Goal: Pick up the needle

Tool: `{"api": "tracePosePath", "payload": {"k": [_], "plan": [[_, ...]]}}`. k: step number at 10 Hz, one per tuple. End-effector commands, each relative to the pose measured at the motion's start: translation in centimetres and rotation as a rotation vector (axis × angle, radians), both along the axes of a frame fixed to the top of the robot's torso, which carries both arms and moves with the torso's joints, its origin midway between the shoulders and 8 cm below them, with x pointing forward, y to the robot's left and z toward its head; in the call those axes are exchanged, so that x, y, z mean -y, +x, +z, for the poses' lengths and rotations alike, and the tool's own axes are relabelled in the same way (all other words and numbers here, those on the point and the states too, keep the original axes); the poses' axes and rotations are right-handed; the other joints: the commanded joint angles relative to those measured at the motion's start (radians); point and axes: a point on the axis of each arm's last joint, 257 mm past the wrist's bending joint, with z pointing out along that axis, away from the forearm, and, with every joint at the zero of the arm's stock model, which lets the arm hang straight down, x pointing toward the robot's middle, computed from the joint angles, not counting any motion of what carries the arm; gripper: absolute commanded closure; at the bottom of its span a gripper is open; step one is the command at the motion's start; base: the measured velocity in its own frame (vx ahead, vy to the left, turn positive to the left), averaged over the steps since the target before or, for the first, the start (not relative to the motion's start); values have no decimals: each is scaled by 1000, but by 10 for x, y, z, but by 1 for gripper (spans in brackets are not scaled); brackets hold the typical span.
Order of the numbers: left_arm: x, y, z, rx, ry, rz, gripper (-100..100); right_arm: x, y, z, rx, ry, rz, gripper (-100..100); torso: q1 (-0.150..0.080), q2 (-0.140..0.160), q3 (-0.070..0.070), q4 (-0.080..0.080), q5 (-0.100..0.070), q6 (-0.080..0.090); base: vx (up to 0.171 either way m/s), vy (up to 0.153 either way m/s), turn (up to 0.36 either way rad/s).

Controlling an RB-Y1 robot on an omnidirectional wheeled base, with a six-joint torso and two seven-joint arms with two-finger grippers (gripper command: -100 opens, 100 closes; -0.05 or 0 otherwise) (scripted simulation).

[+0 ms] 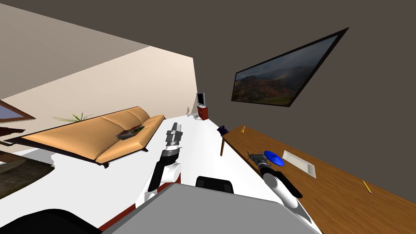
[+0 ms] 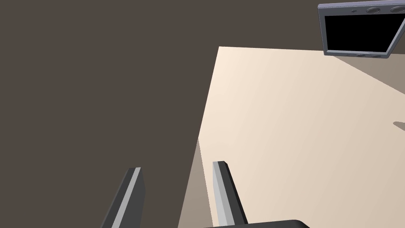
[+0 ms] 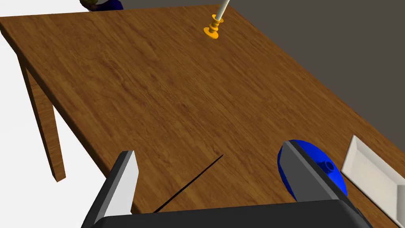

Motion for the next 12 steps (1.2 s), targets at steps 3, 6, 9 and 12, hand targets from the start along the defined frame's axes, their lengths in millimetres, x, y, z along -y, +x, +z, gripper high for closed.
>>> {"api": "tracePosePath", "payload": {"k": [3, 6, 9, 12], "plan": [[0, 0, 0, 0, 0, 0, 0, -7, -6, -42, -64, 198, -31, -100, -1, 0, 0, 0, 0, 0, -12, -29, 58], [0, 0, 0, 0, 0, 0, 0, -15, -11, -63, -92, 314, -53, -100, 0, 0, 0, 0, 0, 0, -9, -26, 34], [0, 0, 0, 0, 0, 0, 0, -25, -21, -91, -129, 452, -89, -100, -2, 0, 0, 0, 0, 0, -9, -40, 46], [0, 0, 0, 0, 0, 0, 0, -50, -28, -120, -171, 657, -126, -100, -2, 0, 0, 0, 0, 0, -12, -49, 61]]}}
